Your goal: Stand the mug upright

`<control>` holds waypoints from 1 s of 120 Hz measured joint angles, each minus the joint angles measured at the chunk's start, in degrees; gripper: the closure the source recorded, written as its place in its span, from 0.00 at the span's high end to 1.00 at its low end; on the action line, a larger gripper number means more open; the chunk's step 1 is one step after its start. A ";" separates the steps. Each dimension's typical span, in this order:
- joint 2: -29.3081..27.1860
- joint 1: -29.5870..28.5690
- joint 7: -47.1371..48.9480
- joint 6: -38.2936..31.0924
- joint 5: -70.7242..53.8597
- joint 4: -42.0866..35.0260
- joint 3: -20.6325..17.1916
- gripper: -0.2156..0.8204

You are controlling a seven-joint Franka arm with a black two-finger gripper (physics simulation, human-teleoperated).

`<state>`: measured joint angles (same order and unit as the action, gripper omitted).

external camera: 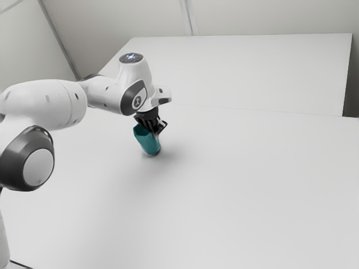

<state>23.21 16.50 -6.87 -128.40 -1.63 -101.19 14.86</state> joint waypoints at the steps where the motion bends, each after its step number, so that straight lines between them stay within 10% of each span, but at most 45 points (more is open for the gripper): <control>1: 0.02 -0.01 0.09 -0.04 0.02 0.00 0.00 0.03; 16: 0.11 -0.10 1.13 -0.48 0.07 0.07 0.00 0.05; 59: -1.50 -0.14 0.92 0.23 0.03 0.34 0.05 0.63; 108: -14.20 -0.12 -1.24 15.29 -4.01 7.91 1.61 0.77; 120: -17.71 -5.73 -2.30 20.53 -4.38 9.55 -2.88 0.78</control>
<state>5.49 10.77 -9.17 -107.87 -6.01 -91.65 11.98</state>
